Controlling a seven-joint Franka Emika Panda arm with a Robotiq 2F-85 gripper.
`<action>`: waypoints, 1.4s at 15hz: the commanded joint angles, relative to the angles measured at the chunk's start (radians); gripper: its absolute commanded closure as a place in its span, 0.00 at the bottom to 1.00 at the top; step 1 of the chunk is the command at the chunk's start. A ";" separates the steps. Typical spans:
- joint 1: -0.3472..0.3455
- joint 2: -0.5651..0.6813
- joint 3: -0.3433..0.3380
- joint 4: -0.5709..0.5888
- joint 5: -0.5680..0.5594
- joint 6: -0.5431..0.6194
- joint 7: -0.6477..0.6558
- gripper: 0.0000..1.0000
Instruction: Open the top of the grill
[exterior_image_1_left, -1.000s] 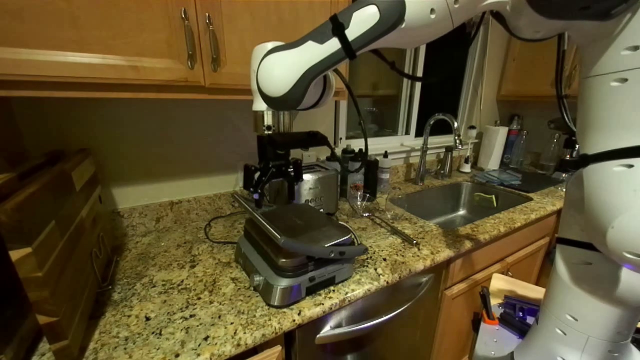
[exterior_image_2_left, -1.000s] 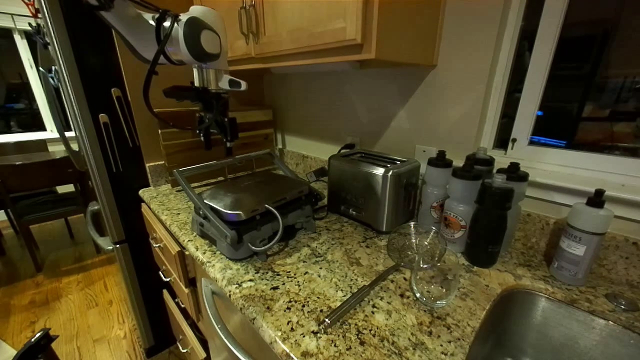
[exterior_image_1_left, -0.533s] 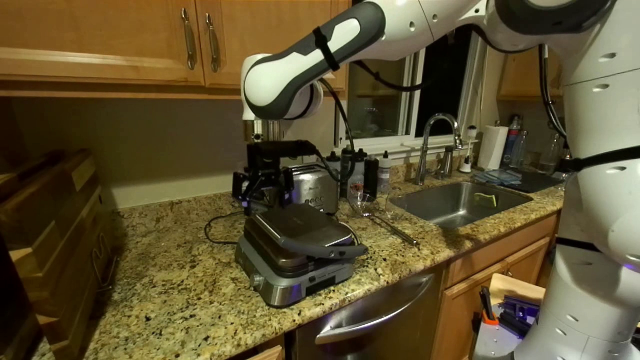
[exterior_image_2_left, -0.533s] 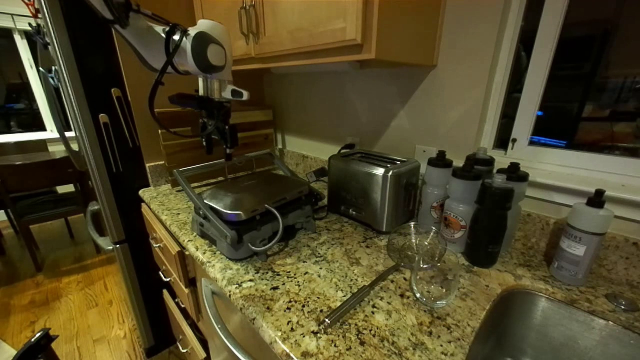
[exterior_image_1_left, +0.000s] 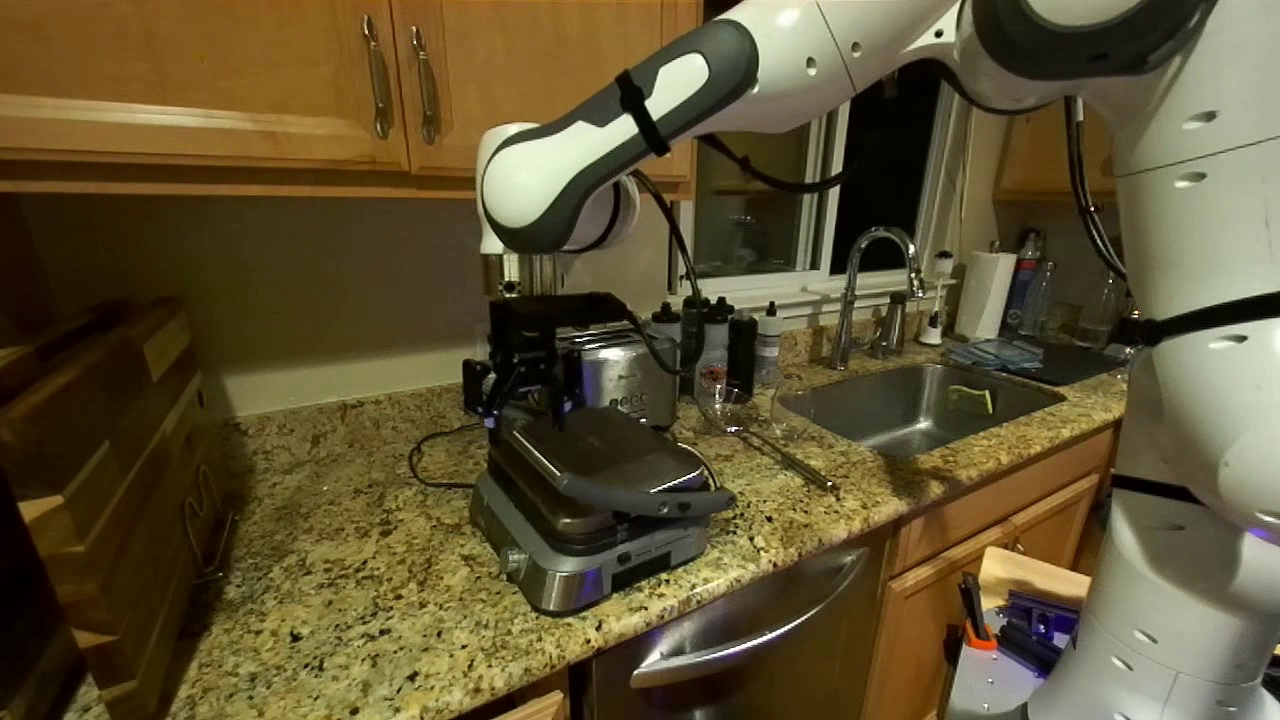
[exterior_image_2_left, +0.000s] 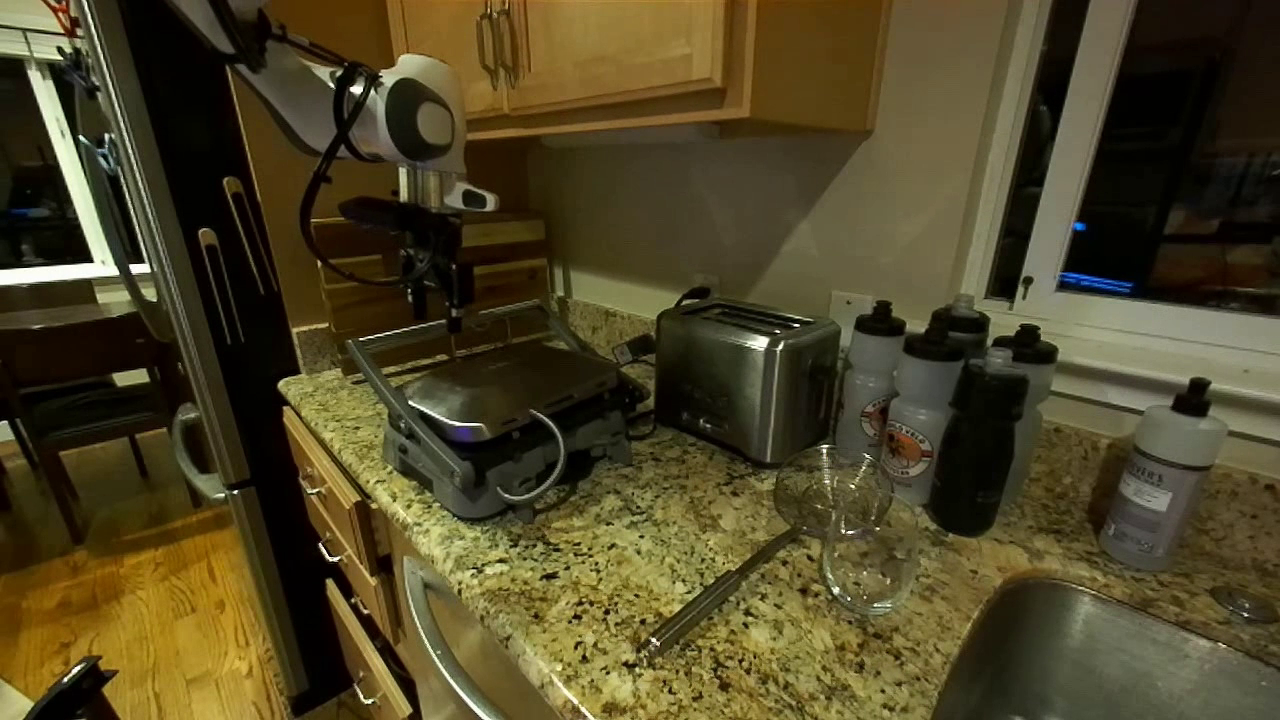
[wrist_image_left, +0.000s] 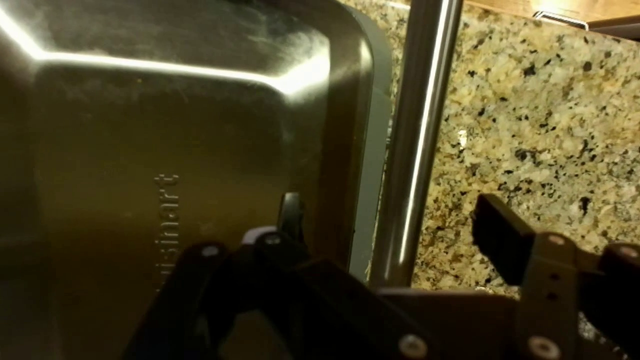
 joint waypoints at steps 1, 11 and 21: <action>0.016 0.002 -0.016 -0.002 0.021 0.026 0.014 0.39; 0.014 0.014 -0.009 0.010 0.052 0.026 -0.008 0.92; 0.006 -0.036 -0.025 -0.009 0.052 0.029 -0.022 0.87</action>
